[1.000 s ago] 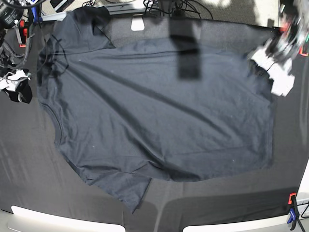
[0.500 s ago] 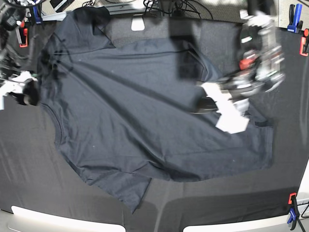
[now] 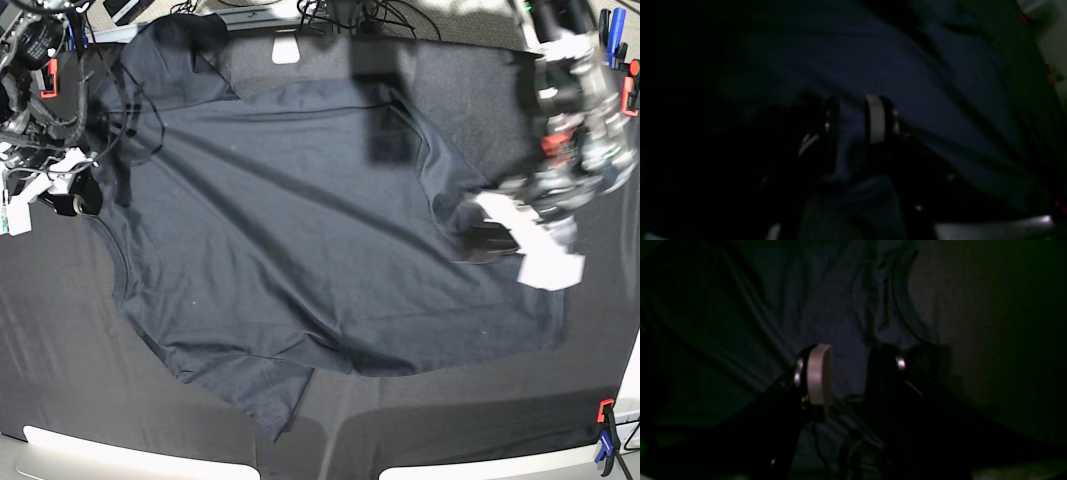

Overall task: Layout the t-shirt on the table in an organized manner, then fold the t-shirt properly
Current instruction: 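Move the left gripper onto the shirt's side edge and grasp it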

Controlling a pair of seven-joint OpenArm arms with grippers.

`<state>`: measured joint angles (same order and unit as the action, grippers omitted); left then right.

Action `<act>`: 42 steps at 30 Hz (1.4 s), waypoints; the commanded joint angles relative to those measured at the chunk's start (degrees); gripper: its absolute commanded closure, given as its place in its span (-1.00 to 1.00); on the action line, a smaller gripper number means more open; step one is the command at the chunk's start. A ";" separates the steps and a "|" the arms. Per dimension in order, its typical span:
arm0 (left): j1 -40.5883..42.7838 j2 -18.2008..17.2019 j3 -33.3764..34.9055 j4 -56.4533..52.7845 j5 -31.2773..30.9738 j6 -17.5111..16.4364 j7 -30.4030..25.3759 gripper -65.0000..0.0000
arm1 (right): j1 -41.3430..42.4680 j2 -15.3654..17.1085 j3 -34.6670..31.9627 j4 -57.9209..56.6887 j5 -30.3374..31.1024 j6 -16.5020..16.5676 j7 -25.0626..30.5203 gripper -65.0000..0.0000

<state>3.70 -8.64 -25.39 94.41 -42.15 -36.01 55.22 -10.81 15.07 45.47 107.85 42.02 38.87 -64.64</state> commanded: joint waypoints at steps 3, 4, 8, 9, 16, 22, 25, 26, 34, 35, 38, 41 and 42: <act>2.29 -0.28 -0.39 1.07 -1.29 -0.42 -2.21 0.51 | 0.33 0.96 0.24 1.16 1.29 1.13 0.52 0.28; 3.17 -0.26 -0.39 1.05 -0.42 -0.42 -3.78 0.50 | 0.33 0.96 0.24 1.16 1.27 1.13 0.50 0.28; 5.66 -0.26 -0.39 0.92 8.35 1.81 -10.10 0.50 | 0.33 0.94 0.24 1.16 1.27 1.13 0.46 0.28; 6.03 -0.24 -0.39 0.81 10.08 2.89 -11.37 0.49 | 0.33 0.96 0.24 1.16 1.25 1.13 0.46 0.28; 6.25 -0.26 -0.39 0.31 17.09 9.88 -21.84 0.18 | 0.33 0.96 0.24 1.16 1.29 1.13 0.46 0.28; 4.61 -0.28 2.78 -4.81 17.07 9.70 -21.81 0.18 | 0.33 0.96 0.24 1.16 1.64 1.13 0.46 0.28; 3.21 -0.28 5.38 -8.39 16.52 9.66 -21.86 0.18 | 0.33 0.96 0.24 1.16 1.64 1.13 0.46 0.28; 2.91 -0.28 5.84 -9.09 15.78 9.64 -21.86 0.18 | 0.33 0.98 0.24 1.16 1.64 1.13 0.46 0.28; 2.64 -0.26 6.10 -9.57 13.62 8.81 -21.49 0.23 | 0.33 0.98 0.24 1.16 1.64 1.13 0.48 0.28; 2.62 -0.26 6.10 -9.57 13.60 7.37 -20.72 0.28 | 0.33 0.98 0.24 1.16 1.64 1.13 0.50 0.28; 2.64 -0.26 6.10 -9.57 13.62 3.32 -20.31 0.61 | 0.33 0.96 0.24 1.16 1.66 1.13 0.52 0.28; 2.62 -0.31 6.10 -9.57 13.57 3.17 -20.85 1.00 | 0.33 0.98 0.24 1.16 1.66 1.13 0.52 0.28; 2.62 -0.33 5.97 -9.55 13.57 3.17 -20.98 1.00 | 0.33 0.98 0.24 1.16 1.66 1.13 0.52 0.28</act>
<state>7.11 -8.45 -19.18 83.96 -27.62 -32.16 35.88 -10.83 15.07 45.47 107.85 42.26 38.87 -64.66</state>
